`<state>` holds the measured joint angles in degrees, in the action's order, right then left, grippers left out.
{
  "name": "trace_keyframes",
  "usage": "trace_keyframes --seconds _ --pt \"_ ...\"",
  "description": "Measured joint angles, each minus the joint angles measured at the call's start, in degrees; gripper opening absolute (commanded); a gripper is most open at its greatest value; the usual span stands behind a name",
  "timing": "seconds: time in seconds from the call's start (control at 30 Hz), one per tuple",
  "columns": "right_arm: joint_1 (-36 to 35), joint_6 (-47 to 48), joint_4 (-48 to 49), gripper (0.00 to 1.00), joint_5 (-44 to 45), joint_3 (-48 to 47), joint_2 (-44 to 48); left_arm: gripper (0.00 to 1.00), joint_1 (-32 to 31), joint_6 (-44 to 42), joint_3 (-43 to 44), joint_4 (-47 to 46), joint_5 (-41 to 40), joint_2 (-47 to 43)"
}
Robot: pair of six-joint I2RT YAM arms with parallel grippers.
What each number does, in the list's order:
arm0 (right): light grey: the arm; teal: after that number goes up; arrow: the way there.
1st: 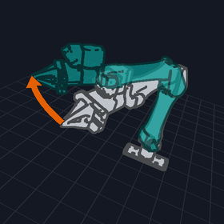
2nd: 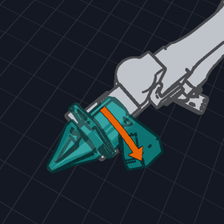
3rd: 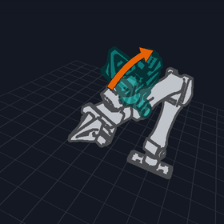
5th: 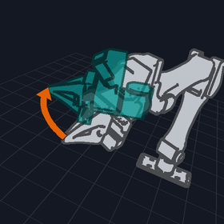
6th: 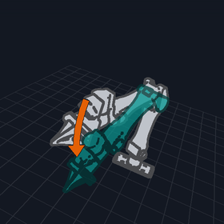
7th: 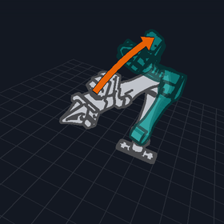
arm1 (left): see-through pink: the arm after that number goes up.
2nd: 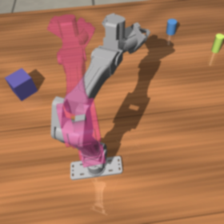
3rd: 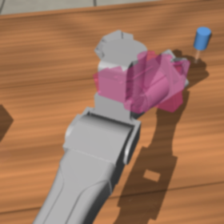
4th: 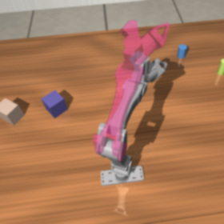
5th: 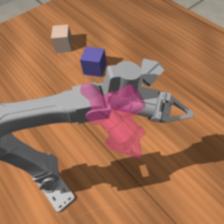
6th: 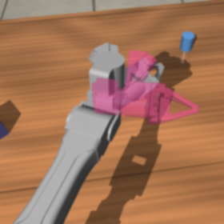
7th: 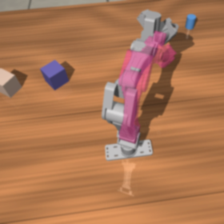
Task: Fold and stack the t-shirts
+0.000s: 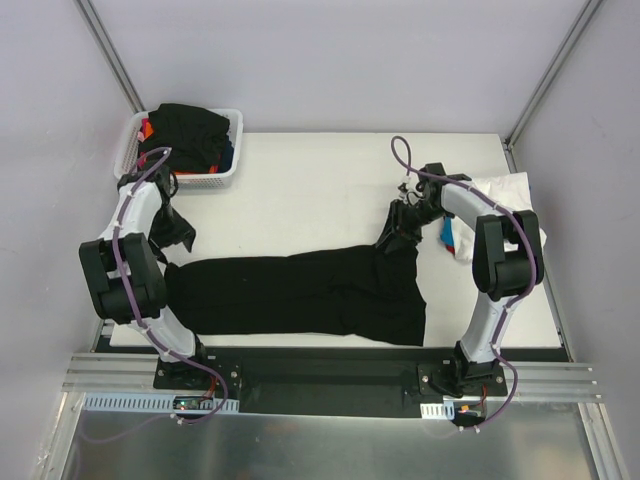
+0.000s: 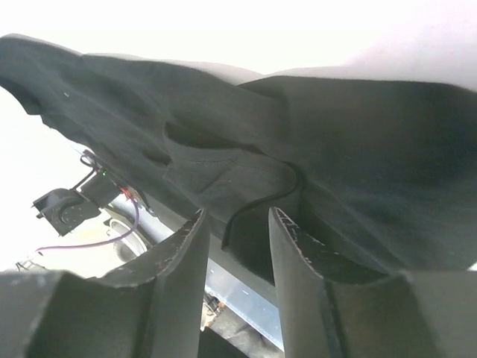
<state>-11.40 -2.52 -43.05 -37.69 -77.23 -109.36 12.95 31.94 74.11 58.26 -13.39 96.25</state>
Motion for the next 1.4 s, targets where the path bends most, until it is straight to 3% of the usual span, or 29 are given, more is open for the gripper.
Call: trace_keyframes --seconds 0.2,0.33,0.47,0.77,1.4 --pt "4.37 -0.07 -0.09 0.43 0.44 0.00 0.00 0.62 -6.38 -0.22 0.52 -5.11 11.19 0.11" --pt "6.10 0.02 -0.17 0.42 0.59 0.96 0.70 0.62 -12.04 -0.42 2.12 -7.19 15.98 2.23" --pt "5.35 -0.15 -0.61 0.42 0.55 3.61 3.52 0.62 -13.49 -1.11 3.85 -8.22 18.84 5.20" --pt "1.60 -1.09 -2.25 0.42 0.61 4.98 8.76 0.61 -12.90 -1.42 6.38 -8.57 20.20 10.47" --pt "-0.92 -1.53 -2.10 0.41 1.46 8.72 10.80 0.61 -12.90 -3.08 3.28 -8.33 19.32 8.98"
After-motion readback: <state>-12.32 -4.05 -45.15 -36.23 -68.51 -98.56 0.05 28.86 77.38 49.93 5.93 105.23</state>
